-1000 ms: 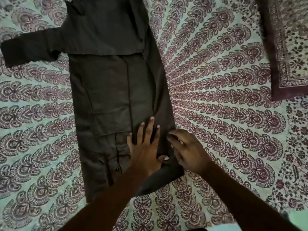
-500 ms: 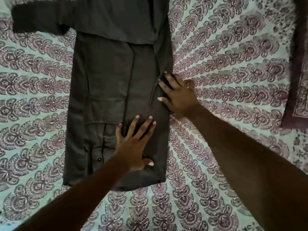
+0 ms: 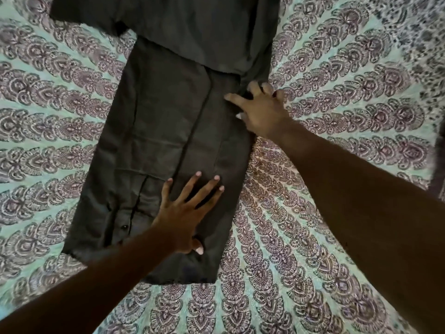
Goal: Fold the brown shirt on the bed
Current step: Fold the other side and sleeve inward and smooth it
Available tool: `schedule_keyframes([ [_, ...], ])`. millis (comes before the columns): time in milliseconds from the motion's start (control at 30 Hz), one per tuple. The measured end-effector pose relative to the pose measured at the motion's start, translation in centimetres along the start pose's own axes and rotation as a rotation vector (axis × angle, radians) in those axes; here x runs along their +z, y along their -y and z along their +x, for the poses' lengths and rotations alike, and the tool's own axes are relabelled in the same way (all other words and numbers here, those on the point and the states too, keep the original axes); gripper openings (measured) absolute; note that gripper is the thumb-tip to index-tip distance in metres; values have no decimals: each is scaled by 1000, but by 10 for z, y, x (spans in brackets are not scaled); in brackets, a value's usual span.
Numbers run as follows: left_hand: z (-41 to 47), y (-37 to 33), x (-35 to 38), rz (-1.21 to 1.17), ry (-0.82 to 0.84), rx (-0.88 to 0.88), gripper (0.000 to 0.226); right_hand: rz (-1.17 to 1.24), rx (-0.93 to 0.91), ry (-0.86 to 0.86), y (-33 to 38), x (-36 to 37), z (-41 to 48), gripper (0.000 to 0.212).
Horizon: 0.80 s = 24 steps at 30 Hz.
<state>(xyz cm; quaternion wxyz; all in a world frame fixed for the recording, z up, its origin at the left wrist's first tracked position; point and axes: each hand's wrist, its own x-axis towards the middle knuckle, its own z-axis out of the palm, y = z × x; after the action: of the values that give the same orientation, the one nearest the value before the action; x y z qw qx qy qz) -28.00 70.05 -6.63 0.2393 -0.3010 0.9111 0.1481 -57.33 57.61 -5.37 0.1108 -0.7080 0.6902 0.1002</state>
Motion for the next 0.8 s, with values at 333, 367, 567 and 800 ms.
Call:
schedule_keyframes([
  [333,4,6,-3,-1,20,65,171,219,-1,-336,36,44,-64,42],
  [367,4,6,-3,0,11,70,171,213,-61,-342,41,56,-83,42],
  [567,4,4,-11,64,1,153,150,136,-46,-129,27,72,-96,63],
  [800,81,11,-57,-20,-469,127,41,146,-23,-18,-31,37,-22,63],
])
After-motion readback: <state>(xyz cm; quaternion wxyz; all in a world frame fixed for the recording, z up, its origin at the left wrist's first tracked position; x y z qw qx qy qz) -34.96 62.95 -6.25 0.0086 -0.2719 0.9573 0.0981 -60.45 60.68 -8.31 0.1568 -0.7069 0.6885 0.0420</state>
